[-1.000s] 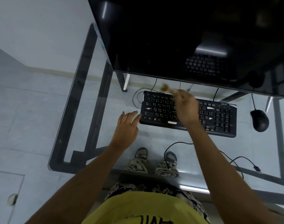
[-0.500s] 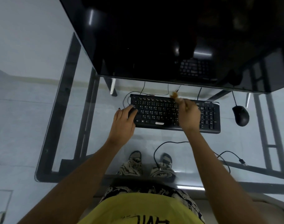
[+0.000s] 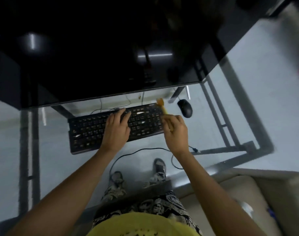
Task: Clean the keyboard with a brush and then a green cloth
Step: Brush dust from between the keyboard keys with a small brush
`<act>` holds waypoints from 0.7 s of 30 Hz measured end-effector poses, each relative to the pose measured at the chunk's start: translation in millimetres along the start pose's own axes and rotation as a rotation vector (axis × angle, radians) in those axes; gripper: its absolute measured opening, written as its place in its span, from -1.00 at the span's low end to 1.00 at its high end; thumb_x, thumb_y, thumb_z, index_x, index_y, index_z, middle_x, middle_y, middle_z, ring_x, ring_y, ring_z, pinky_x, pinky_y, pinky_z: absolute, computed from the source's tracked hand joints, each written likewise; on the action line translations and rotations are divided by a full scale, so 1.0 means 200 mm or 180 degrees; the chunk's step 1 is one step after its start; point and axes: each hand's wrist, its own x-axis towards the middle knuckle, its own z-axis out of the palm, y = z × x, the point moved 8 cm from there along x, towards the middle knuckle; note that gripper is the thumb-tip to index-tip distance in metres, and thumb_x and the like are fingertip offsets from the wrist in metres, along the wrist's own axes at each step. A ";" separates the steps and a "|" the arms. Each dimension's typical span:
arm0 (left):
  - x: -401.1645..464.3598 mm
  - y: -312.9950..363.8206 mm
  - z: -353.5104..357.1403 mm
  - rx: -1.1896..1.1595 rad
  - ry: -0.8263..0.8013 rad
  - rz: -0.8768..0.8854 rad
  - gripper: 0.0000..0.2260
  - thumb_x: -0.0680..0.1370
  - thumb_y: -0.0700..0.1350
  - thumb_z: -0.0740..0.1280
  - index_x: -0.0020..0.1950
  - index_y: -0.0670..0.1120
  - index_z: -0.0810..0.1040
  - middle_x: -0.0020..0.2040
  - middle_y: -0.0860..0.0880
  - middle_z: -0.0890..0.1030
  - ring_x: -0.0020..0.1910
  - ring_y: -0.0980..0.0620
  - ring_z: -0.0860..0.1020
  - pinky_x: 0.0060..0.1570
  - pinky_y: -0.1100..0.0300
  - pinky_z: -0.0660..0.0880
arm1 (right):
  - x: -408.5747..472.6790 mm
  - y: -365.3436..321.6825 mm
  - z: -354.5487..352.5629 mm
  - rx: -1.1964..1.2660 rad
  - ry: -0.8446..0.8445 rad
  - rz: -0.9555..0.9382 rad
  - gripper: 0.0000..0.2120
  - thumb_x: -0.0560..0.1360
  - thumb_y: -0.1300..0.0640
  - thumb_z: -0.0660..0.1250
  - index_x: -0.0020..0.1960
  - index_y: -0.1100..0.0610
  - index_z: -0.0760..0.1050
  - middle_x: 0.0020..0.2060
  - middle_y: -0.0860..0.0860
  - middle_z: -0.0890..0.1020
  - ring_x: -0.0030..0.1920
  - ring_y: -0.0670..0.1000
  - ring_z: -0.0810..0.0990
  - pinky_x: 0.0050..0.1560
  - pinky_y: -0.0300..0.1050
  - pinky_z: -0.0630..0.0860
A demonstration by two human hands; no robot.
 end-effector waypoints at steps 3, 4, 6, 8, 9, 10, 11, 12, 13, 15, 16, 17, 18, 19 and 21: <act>0.13 0.27 0.13 -0.0058 -0.0060 0.0118 -0.62 0.51 -0.28 0.29 0.34 -0.24 0.46 0.33 -0.23 0.43 0.23 -0.24 0.39 0.28 -0.19 0.38 | 0.00 0.38 -0.29 -0.0418 0.0232 0.0508 -0.83 0.55 0.21 0.26 0.11 0.09 0.54 -0.03 0.01 0.45 -0.20 -0.02 0.48 -0.14 -0.18 0.42; 0.18 0.36 0.18 -0.0081 -0.0088 0.0160 -0.62 0.51 -0.28 0.29 0.33 -0.24 0.47 0.33 -0.23 0.43 0.22 -0.25 0.40 0.27 -0.17 0.39 | 0.01 0.49 -0.37 -0.0553 0.0281 0.0602 -0.83 0.55 0.22 0.25 0.11 0.10 0.53 -0.02 0.02 0.45 -0.22 -0.01 0.46 -0.17 -0.15 0.43; 0.25 0.56 0.30 -0.0116 -0.0150 0.0319 -0.61 0.48 -0.28 0.30 0.32 -0.24 0.48 0.32 -0.23 0.44 0.21 -0.24 0.41 0.27 -0.17 0.40 | 0.02 0.71 -0.51 -0.0821 0.0275 0.0737 -0.82 0.55 0.22 0.25 0.13 0.12 0.51 0.02 0.07 0.46 -0.26 0.02 0.47 -0.22 -0.06 0.51; 0.28 0.75 0.43 -0.0133 -0.0268 0.0538 -0.60 0.48 -0.29 0.29 0.32 -0.24 0.47 0.31 -0.23 0.45 0.18 -0.25 0.44 0.28 -0.17 0.39 | 0.02 0.90 -0.60 -0.1130 0.0144 0.0838 -0.82 0.56 0.19 0.24 0.15 0.11 0.49 0.07 0.08 0.47 -0.28 0.06 0.52 -0.28 0.02 0.57; 0.30 0.84 0.50 -0.0131 -0.0342 0.0632 -0.60 0.49 -0.29 0.29 0.33 -0.24 0.47 0.31 -0.23 0.45 0.17 -0.25 0.46 0.30 -0.17 0.38 | 0.02 0.98 -0.63 -0.1259 0.0065 0.0833 -0.82 0.57 0.18 0.24 0.16 0.11 0.47 0.08 0.08 0.47 -0.31 0.07 0.53 -0.31 0.05 0.59; 0.31 0.91 0.57 -0.0126 -0.0416 0.0690 -0.60 0.49 -0.29 0.29 0.34 -0.24 0.46 0.32 -0.22 0.45 0.19 -0.26 0.47 0.33 -0.17 0.35 | 0.02 1.05 -0.64 -0.1364 -0.0027 0.0802 -0.81 0.57 0.17 0.25 0.17 0.12 0.46 0.07 0.09 0.47 -0.33 0.08 0.53 -0.35 0.06 0.60; 0.32 0.98 0.63 -0.0120 -0.0482 0.0727 -0.60 0.50 -0.28 0.29 0.35 -0.24 0.46 0.32 -0.22 0.45 0.21 -0.25 0.47 0.38 -0.15 0.32 | 0.02 1.10 -0.64 -0.1446 -0.0130 0.0751 -0.80 0.57 0.16 0.25 0.19 0.13 0.45 0.07 0.10 0.47 -0.35 0.08 0.53 -0.37 0.06 0.60; 0.34 1.04 0.69 -0.0113 -0.0537 0.0771 -0.61 0.51 -0.27 0.28 0.35 -0.24 0.46 0.33 -0.21 0.46 0.25 -0.23 0.46 0.41 -0.12 0.28 | 0.02 1.15 -0.63 -0.1514 -0.0245 0.0706 -0.78 0.57 0.15 0.26 0.21 0.14 0.43 0.06 0.11 0.47 -0.36 0.08 0.53 -0.38 0.06 0.60; 0.35 1.10 0.74 -0.0097 -0.0580 0.0838 -0.61 0.52 -0.25 0.27 0.35 -0.24 0.45 0.35 -0.20 0.45 0.29 -0.21 0.45 0.43 -0.11 0.24 | 0.03 1.19 -0.61 -0.1570 -0.0356 0.0663 -0.75 0.57 0.15 0.26 0.23 0.15 0.41 0.06 0.12 0.46 -0.35 0.10 0.54 -0.38 0.07 0.60; 0.37 1.19 0.85 0.0024 -0.0719 0.0969 -0.60 0.55 -0.19 0.23 0.38 -0.25 0.41 0.40 -0.20 0.42 0.37 -0.17 0.40 0.45 -0.11 0.22 | 0.03 1.26 -0.57 -0.1613 -0.0553 0.0587 -0.71 0.57 0.14 0.27 0.27 0.15 0.37 0.08 0.12 0.42 -0.33 0.12 0.55 -0.38 0.07 0.61; 0.37 1.22 0.90 0.0157 -0.0815 0.0987 -0.58 0.56 -0.15 0.24 0.40 -0.25 0.39 0.42 -0.20 0.39 0.40 -0.17 0.37 0.45 -0.12 0.21 | 0.02 1.29 -0.54 -0.1591 -0.0631 0.0565 -0.69 0.56 0.13 0.27 0.28 0.14 0.35 0.10 0.12 0.41 -0.32 0.11 0.56 -0.38 0.06 0.61; 0.37 1.23 0.94 0.0334 -0.0899 0.0967 -0.56 0.57 -0.12 0.25 0.42 -0.24 0.37 0.43 -0.21 0.38 0.41 -0.17 0.35 0.45 -0.12 0.19 | 0.02 1.30 -0.52 -0.1553 -0.0680 0.0546 -0.67 0.55 0.14 0.29 0.28 0.15 0.34 0.10 0.13 0.41 -0.32 0.11 0.56 -0.39 0.04 0.61; 0.38 1.23 0.98 0.0521 -0.0957 0.0918 -0.54 0.57 -0.08 0.26 0.43 -0.23 0.36 0.44 -0.21 0.37 0.42 -0.18 0.34 0.45 -0.13 0.17 | 0.01 1.31 -0.51 -0.1514 -0.0706 0.0534 -0.67 0.55 0.14 0.30 0.28 0.16 0.35 0.09 0.14 0.42 -0.32 0.11 0.55 -0.39 0.03 0.61; 0.39 1.23 1.00 0.0681 -0.0998 0.0867 -0.53 0.57 -0.06 0.26 0.43 -0.23 0.36 0.45 -0.21 0.36 0.42 -0.18 0.34 0.45 -0.13 0.14 | 0.01 1.31 -0.50 -0.1472 -0.0693 0.0528 -0.67 0.54 0.15 0.30 0.27 0.17 0.36 0.08 0.14 0.43 -0.32 0.12 0.54 -0.40 0.03 0.60; 0.41 1.24 1.02 0.0876 -0.1028 0.0810 -0.51 0.57 -0.04 0.26 0.44 -0.22 0.34 0.45 -0.21 0.36 0.42 -0.18 0.34 0.46 -0.14 0.10 | 0.02 1.31 -0.51 -0.1410 -0.0616 0.0503 -0.70 0.54 0.15 0.30 0.24 0.19 0.40 0.04 0.15 0.44 -0.34 0.11 0.51 -0.42 0.01 0.59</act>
